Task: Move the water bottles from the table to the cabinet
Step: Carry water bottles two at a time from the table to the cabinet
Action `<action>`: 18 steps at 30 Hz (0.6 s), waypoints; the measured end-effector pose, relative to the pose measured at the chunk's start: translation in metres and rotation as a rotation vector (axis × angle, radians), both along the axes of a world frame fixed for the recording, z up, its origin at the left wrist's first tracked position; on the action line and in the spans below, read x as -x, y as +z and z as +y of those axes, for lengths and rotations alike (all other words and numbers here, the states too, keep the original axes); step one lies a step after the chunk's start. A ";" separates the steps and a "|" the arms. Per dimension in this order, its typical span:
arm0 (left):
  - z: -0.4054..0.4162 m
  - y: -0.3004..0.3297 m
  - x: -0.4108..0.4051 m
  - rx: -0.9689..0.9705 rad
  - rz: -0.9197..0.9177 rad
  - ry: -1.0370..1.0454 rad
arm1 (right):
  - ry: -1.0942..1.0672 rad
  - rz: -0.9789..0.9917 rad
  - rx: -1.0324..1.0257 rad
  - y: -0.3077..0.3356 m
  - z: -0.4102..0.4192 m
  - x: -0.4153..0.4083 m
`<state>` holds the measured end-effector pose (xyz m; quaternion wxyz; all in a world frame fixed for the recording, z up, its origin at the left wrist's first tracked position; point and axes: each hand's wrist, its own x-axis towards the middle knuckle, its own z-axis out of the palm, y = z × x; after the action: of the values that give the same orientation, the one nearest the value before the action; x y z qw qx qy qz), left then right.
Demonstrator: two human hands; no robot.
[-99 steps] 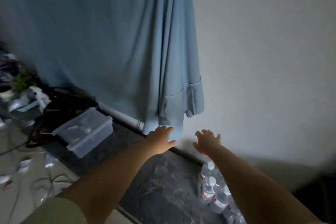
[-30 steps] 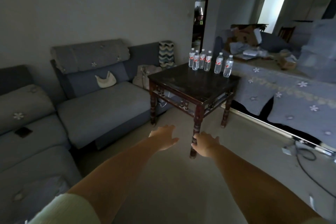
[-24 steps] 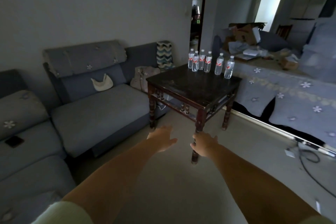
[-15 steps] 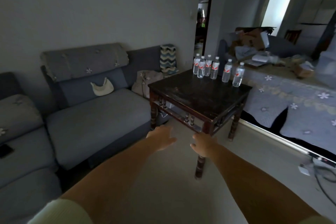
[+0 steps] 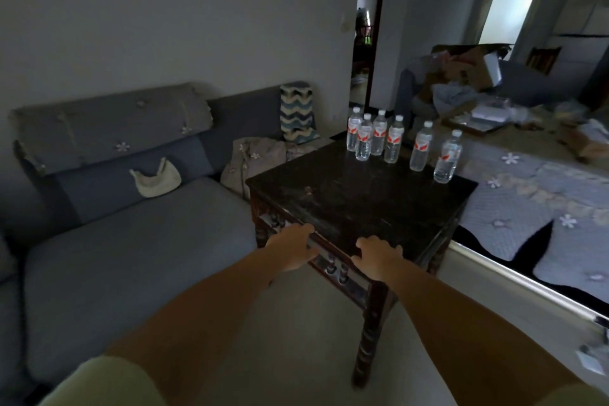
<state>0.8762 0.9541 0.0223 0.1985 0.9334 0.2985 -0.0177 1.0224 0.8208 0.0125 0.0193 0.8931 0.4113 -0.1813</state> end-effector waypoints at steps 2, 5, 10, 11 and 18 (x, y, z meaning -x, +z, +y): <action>0.017 -0.004 -0.025 0.003 0.044 0.003 | 0.004 0.021 0.010 -0.004 0.014 -0.021; 0.040 -0.008 -0.061 0.013 0.086 -0.002 | -0.036 0.033 0.036 -0.008 0.031 -0.051; 0.083 -0.016 -0.115 -0.003 0.103 -0.077 | -0.092 0.041 0.050 -0.017 0.063 -0.103; 0.094 -0.019 -0.125 0.001 0.118 -0.089 | -0.097 0.042 0.051 -0.020 0.072 -0.112; 0.205 -0.051 -0.223 0.025 0.127 -0.181 | -0.200 0.062 0.050 -0.041 0.153 -0.180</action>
<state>1.0989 1.1590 -0.0287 0.1883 0.9510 0.2245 -0.0983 1.2024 0.9738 -0.0287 0.0105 0.9229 0.3159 -0.2199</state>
